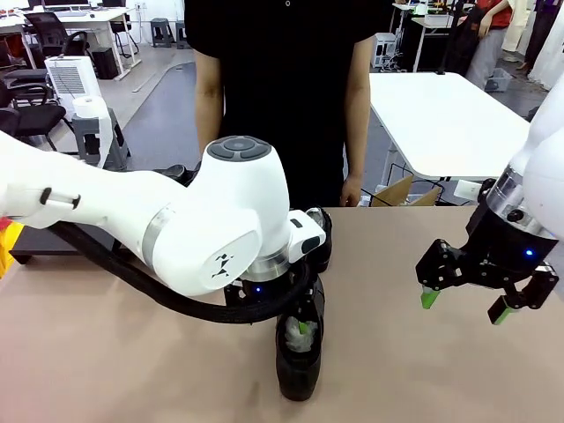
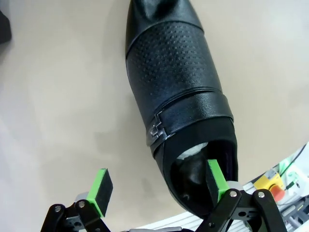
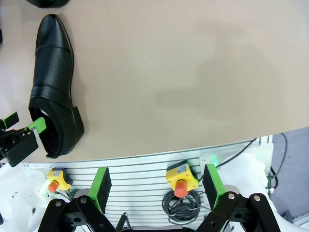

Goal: Organize the shoes by placing them on the stand.
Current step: Place the Shoe from the middle of the table onto the Shoes Stand.

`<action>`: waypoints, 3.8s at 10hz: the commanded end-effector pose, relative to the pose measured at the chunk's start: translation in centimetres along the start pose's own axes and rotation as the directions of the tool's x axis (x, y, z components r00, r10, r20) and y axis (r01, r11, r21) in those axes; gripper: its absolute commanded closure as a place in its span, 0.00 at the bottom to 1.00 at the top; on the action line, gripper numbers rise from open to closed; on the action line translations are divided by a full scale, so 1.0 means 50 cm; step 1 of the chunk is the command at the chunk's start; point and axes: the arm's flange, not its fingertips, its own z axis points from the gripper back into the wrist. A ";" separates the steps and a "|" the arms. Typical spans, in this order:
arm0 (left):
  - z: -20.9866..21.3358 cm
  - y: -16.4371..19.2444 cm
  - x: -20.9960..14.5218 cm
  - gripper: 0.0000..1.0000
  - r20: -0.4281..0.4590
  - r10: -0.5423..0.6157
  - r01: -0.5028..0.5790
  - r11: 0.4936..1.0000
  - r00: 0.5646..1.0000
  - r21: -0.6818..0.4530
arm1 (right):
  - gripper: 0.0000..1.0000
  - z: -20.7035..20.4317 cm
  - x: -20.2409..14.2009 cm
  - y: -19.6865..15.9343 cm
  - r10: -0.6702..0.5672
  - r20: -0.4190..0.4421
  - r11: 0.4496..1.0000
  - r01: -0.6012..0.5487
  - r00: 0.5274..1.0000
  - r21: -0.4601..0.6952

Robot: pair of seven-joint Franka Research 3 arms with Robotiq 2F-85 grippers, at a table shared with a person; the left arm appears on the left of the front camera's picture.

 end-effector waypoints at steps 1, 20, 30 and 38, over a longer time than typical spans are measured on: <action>-0.023 -0.004 0.016 0.00 -0.055 0.089 -0.089 0.996 0.995 0.000 | 0.00 0.004 0.007 -0.001 0.015 -0.008 1.000 -0.015 1.000 0.012; 0.147 0.105 -0.093 1.00 -0.130 -0.063 0.069 0.997 0.989 0.040 | 0.00 0.004 0.007 -0.001 0.015 -0.008 1.000 -0.015 1.000 0.012; 0.356 0.476 -0.236 1.00 0.266 0.342 -0.409 0.874 0.902 0.264 | 0.00 0.004 0.007 -0.001 0.015 -0.008 1.000 -0.015 1.000 0.012; 0.427 0.556 -0.220 1.00 0.352 0.414 -0.498 0.846 0.839 0.190 | 0.00 0.004 0.007 -0.001 0.015 -0.008 1.000 -0.015 1.000 0.012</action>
